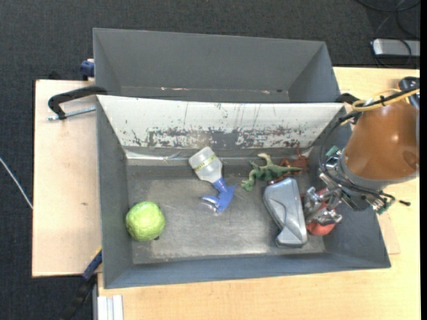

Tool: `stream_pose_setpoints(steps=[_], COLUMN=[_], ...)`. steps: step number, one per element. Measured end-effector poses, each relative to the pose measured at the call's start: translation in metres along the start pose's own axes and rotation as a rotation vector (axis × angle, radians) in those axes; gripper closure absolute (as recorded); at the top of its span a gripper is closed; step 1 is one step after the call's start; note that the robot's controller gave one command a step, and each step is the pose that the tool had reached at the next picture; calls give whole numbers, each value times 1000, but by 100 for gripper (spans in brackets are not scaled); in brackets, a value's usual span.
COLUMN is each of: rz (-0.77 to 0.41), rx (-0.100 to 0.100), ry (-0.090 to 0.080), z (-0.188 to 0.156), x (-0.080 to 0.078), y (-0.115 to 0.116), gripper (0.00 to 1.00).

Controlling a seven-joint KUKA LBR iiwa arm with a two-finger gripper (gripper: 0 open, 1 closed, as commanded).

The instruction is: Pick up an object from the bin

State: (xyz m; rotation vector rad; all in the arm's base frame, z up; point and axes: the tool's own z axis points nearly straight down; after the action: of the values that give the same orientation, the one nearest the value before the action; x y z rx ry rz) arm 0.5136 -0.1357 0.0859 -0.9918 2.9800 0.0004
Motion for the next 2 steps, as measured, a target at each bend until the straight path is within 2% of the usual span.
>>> stream_pose_setpoints(steps=[1, 2], rz=[-1, -1], rx=[1, 0], ry=[-1, -1], z=[0, 0], x=[0, 0], y=[0, 0], gripper=[0, 0])
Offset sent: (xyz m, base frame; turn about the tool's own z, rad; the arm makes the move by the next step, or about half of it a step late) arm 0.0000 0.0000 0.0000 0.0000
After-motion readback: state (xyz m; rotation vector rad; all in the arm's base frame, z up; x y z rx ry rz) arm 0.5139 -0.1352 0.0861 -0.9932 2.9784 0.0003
